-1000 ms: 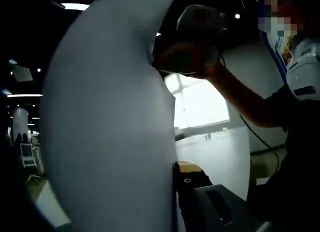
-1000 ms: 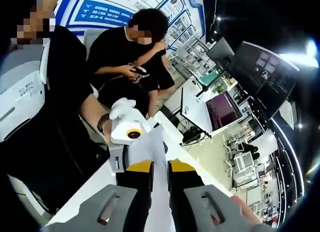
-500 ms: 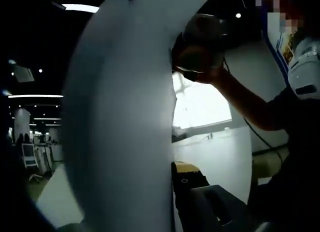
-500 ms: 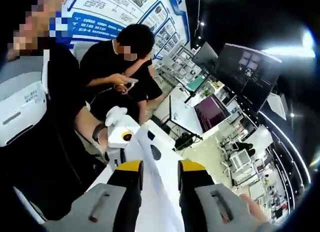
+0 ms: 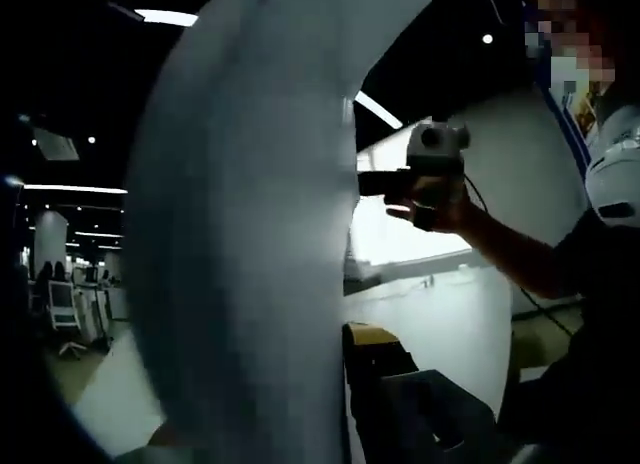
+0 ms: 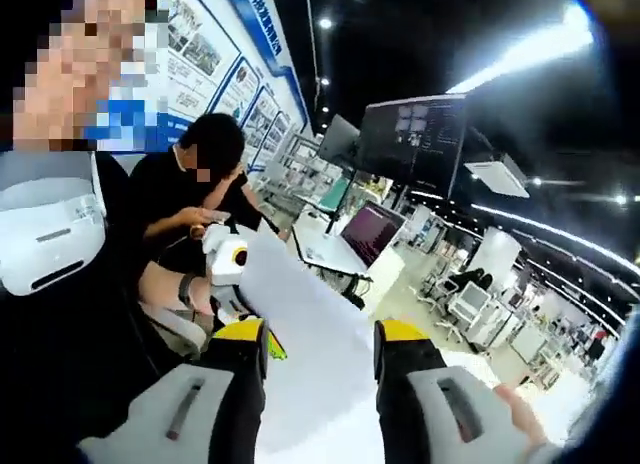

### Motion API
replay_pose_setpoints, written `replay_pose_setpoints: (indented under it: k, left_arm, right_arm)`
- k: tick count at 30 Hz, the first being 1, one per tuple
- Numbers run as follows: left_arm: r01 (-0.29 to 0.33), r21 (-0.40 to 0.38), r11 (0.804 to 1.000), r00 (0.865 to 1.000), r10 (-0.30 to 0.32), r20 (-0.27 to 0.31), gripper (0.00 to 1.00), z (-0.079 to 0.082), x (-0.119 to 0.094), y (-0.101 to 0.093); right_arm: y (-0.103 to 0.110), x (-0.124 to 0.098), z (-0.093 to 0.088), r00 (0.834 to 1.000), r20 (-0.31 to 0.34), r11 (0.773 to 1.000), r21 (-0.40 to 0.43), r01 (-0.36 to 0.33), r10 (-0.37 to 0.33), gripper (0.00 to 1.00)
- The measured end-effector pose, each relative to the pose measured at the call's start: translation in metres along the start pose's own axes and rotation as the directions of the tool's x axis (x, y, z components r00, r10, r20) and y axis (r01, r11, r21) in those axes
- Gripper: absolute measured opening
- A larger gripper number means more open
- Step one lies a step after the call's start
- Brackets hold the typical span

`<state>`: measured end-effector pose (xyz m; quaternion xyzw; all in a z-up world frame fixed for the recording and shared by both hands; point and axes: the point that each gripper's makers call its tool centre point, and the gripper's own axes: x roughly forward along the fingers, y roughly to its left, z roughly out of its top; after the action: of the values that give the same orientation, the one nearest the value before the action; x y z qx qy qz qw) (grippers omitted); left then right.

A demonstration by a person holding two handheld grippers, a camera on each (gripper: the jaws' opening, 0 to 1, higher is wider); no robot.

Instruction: Organize the stack of printing papers by aligning and flattening the scattered papers on the table

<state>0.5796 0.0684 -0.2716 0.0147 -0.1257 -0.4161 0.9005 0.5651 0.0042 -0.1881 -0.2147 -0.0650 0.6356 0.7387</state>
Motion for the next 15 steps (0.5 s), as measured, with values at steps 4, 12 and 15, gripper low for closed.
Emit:
replay_pose_setpoints:
  k: [4,12,15]
  left_arm:
    - [-0.003,0.010,1.000,1.000,0.003,0.016,0.05,0.010,0.001,0.002]
    - [0.034,-0.052,0.998,0.992,-0.027,0.126,0.05,0.048,-0.001,0.004]
    - [0.057,-0.071,0.996,0.986,-0.045,0.159,0.05,0.060,-0.001,0.003]
  right_arm:
    - [-0.008,-0.015,-0.010,0.995,0.094,0.991,0.128,0.030,-0.042,0.45]
    - [-0.025,-0.026,-0.056,0.974,0.175,0.942,0.325,0.083,-0.146,0.58]
    - [-0.025,-0.023,-0.067,0.966,0.201,0.920,0.384,0.078,-0.166,0.64]
